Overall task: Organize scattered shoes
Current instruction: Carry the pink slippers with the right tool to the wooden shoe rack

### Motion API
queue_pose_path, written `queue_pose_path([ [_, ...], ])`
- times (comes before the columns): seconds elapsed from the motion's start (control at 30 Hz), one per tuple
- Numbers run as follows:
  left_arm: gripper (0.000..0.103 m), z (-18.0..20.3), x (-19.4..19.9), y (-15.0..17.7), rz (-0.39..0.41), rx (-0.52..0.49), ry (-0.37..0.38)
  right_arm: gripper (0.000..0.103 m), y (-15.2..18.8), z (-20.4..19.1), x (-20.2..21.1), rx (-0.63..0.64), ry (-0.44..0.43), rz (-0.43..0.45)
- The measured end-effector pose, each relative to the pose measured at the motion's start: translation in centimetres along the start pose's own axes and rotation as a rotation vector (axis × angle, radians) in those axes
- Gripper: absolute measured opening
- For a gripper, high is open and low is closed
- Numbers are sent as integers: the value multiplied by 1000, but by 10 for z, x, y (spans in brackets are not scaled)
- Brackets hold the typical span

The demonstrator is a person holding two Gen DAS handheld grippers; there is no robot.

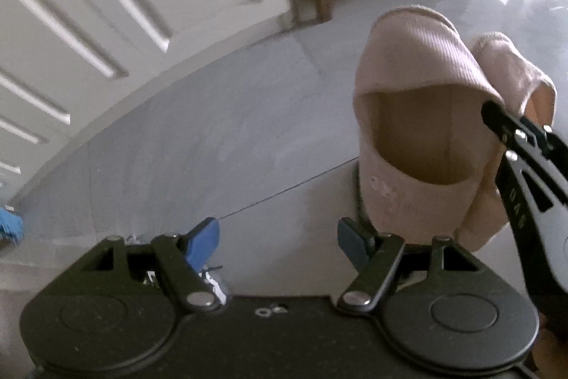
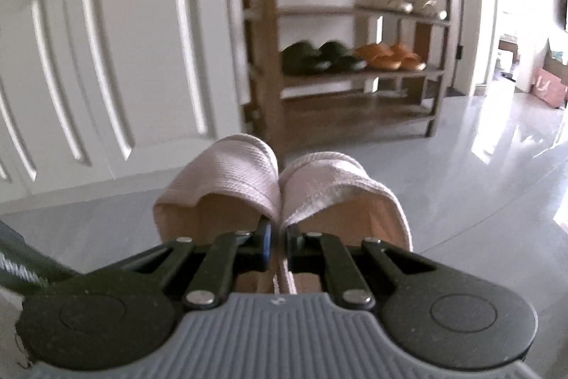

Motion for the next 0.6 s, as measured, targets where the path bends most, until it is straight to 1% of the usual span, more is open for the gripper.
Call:
queue_pose_path([
  [0.1, 74, 32, 47, -40, 3, -9, 12, 9, -52, 32, 15, -3, 10, 1],
  [0.13, 74, 39, 55, -48, 4, -9, 15, 9, -69, 42, 20, -4, 14, 1],
  [0.2, 74, 59, 84, -74, 9, -7, 27, 9, -104, 66, 28, -8, 19, -1],
  [0.3, 74, 81, 114, -103, 22, -4, 47, 9, -145, 95, 37, -2, 28, 4],
  [0.37, 74, 101, 139, -133, 38, -9, 67, 9, -178, 119, 44, 13, 38, 15],
  [0.4, 74, 111, 149, -147, 45, -16, 78, 9, -200, 135, 46, 15, 45, 21],
  [0.5, 74, 133, 167, -180, 54, -46, 96, 9, -249, 173, 44, 8, 65, 28],
  [0.53, 74, 137, 170, -189, 61, -53, 98, 9, -263, 182, 44, 10, 72, 31],
  [0.57, 74, 141, 172, -199, 67, -61, 100, 9, -268, 185, 47, 11, 74, 32],
  [0.6, 74, 146, 175, -211, 74, -67, 102, 9, -284, 196, 44, 7, 80, 35],
])
Point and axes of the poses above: each gripper's, at about its wrist camera, not at the fingertips, and x roughly against the way its jaws point, z to its right, y to its underside, the point moved 7 cm from there along -x, roughly the way its jaws point, and after that the axes turned 7 degrees about z, right-handed, at the moved point
